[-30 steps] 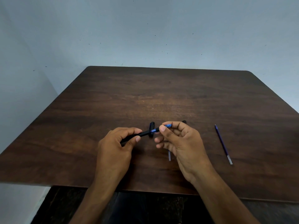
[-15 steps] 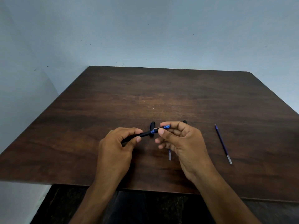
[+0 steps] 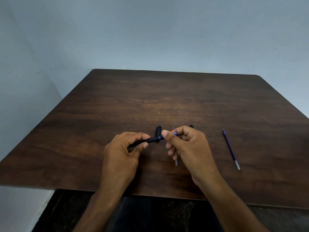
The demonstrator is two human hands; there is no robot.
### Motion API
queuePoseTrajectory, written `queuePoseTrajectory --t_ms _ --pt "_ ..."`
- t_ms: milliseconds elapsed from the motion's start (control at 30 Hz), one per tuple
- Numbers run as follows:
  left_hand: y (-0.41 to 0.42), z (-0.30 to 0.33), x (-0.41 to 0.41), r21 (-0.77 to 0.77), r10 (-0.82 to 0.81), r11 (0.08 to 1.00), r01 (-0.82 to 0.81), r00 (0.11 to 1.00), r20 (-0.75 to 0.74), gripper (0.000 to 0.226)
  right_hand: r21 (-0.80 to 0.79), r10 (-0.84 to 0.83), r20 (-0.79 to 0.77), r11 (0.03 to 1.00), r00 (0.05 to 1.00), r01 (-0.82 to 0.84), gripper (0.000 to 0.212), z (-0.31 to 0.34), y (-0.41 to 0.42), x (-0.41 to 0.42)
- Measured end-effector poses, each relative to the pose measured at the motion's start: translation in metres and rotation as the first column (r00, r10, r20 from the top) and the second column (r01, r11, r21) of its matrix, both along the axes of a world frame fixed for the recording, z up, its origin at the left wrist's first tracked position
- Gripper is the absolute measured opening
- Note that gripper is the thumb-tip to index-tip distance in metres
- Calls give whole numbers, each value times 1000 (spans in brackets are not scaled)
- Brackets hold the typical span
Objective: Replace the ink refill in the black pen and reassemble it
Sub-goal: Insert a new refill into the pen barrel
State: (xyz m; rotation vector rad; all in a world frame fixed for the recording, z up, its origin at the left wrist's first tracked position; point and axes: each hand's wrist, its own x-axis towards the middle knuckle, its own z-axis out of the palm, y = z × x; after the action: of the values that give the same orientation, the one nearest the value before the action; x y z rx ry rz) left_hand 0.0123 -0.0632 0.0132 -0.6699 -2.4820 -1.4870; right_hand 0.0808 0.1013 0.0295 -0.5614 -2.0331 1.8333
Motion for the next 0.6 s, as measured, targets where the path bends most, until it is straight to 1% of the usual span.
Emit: queuePoseTrajectory --t_ms 100,167,200,233,333,367,467,533,600 --pt "-1 -1 2 -26 -9 1000 8 1000 -6 29 233 -25 51 972 998 12 43 0 2 0" --pt "-2 -2 2 -24 -7 1000 6 1000 -3 30 314 -17 101 949 995 -16 51 4 4 0" --pt "-2 -3 1 -20 -5 1000 5 1000 -3 31 312 -11 113 950 994 -25 50 7 5 1" --pt "-3 -3 1 -17 -2 1000 2 1000 -4 31 271 4 100 962 995 -31 45 10 7 1" --pt "-4 -2 -1 -18 7 1000 -7 1000 -5 32 67 104 19 992 994 -105 13 16 16 5" --pt "-4 -1 -1 -15 8 1000 -8 1000 -2 32 59 130 8 990 992 -130 6 17 18 6" --pt "-4 1 -2 -24 7 1000 -8 1000 -10 32 137 129 17 982 992 -130 4 17 21 6" --pt "-4 2 -2 -29 9 1000 -10 1000 -20 32 141 125 20 982 992 -127 4 17 21 4" --pt "-4 3 -2 -25 11 1000 -12 1000 -25 32 183 112 34 976 993 -116 14 16 20 3"
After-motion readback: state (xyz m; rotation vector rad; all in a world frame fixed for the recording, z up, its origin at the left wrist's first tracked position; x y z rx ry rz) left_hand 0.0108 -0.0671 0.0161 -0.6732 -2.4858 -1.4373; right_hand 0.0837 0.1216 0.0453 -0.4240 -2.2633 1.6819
